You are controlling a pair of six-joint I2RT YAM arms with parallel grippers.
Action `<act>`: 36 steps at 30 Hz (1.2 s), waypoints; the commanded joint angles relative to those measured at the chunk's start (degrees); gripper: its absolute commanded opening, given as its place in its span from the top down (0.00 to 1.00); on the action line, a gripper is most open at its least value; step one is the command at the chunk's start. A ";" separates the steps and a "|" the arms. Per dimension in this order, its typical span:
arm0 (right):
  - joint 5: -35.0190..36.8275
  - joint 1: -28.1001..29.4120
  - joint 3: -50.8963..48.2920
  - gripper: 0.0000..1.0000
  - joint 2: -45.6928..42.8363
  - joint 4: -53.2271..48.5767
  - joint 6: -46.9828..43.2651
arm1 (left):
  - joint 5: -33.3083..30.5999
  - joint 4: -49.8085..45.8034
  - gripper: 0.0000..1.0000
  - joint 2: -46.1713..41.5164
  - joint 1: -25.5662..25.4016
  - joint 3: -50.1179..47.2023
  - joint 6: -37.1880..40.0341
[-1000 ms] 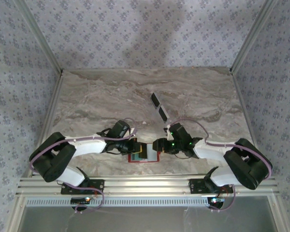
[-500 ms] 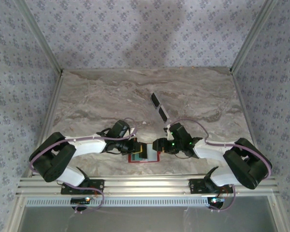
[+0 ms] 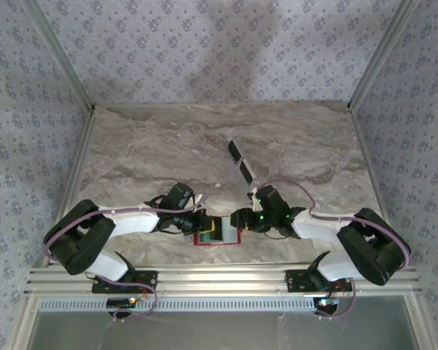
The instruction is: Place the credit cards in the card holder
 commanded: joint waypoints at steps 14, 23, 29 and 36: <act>-1.04 0.66 -0.23 0.42 1.69 -3.57 0.80 | -5.02 -5.35 0.58 0.84 -0.71 -1.16 2.44; 3.35 2.75 3.14 0.42 -0.52 -10.28 -2.24 | -10.09 -15.71 0.45 -1.21 -1.39 3.07 4.54; 3.39 2.93 2.89 0.43 -0.20 -9.89 -2.14 | -10.50 -15.72 0.44 0.64 -3.64 4.24 3.16; 3.00 2.94 2.14 0.44 -0.21 -8.80 -1.38 | -11.52 -17.04 0.43 0.11 -5.81 6.59 1.70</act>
